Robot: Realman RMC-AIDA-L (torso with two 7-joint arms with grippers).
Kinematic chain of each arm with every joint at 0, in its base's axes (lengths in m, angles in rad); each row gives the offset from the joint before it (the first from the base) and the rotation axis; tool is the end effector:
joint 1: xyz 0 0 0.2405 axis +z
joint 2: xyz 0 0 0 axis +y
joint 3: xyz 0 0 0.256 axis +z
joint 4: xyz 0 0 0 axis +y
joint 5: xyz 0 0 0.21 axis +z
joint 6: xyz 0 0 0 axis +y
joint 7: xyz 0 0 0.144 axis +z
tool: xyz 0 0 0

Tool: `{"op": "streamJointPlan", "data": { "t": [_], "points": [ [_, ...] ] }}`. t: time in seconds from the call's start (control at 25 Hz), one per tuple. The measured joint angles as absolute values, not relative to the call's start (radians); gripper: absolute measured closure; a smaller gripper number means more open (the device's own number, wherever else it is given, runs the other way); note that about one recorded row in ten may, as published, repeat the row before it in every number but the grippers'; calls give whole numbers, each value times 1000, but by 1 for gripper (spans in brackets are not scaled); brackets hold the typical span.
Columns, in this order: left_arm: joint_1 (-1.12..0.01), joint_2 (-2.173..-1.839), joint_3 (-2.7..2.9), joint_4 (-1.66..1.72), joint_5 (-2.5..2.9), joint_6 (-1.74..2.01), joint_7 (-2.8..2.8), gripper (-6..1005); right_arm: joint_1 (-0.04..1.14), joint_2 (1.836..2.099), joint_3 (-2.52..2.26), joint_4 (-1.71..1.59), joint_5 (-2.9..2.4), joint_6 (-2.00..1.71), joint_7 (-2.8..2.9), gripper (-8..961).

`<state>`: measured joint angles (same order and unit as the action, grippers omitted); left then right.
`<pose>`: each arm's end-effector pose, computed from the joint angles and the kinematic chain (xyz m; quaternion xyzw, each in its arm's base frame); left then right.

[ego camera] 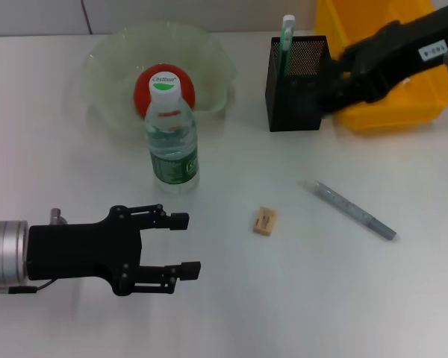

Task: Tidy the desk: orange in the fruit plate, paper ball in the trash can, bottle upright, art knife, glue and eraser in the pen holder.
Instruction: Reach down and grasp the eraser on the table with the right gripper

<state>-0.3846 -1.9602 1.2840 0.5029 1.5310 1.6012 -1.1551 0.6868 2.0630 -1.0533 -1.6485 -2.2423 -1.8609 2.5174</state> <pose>-0.2808 0.2653 -0.0244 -0.9528 -0.1546 -0.2600 0.0252 0.0909 0.3403 0.0788 -0.9609 0.2485 0.0132 0.1216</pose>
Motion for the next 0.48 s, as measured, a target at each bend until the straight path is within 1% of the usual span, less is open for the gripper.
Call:
{"op": "streamJointPlan", "data": {
  "t": [0.08,0.12,0.16,0.2,0.24,0.32,0.48],
  "points": [
    [-385,-1961,1284,502,1535,1603,-1156,216,760,2068,-1074,-1676,-2333,-1955,2569,252],
    [-386,-1963,1282,502,1547,1606,-1160,216,809,2076,-1119,-1655,-2392,-1991,2589,252],
    [-386,-1963,1282,502,1547,1606,-1160,216,809,2076,-1119,-1655,-2392,-1991,2589,252],
    [-389,-1966,1282,502,1556,1608,-1166,216,839,2079,-1205,-1590,-2437,-1968,2601,252],
    [-389,-1966,1282,502,1556,1608,-1166,216,839,2079,-1205,-1590,-2437,-1968,2601,253],
    [-392,-1968,1284,502,1557,1608,-1169,216,861,2081,-1332,-1457,-2494,-1893,2608,253],
    [-393,-1970,1282,503,1557,1605,-1169,216,867,2084,-1401,-1339,-2509,-1802,2609,254]
  ]
}}
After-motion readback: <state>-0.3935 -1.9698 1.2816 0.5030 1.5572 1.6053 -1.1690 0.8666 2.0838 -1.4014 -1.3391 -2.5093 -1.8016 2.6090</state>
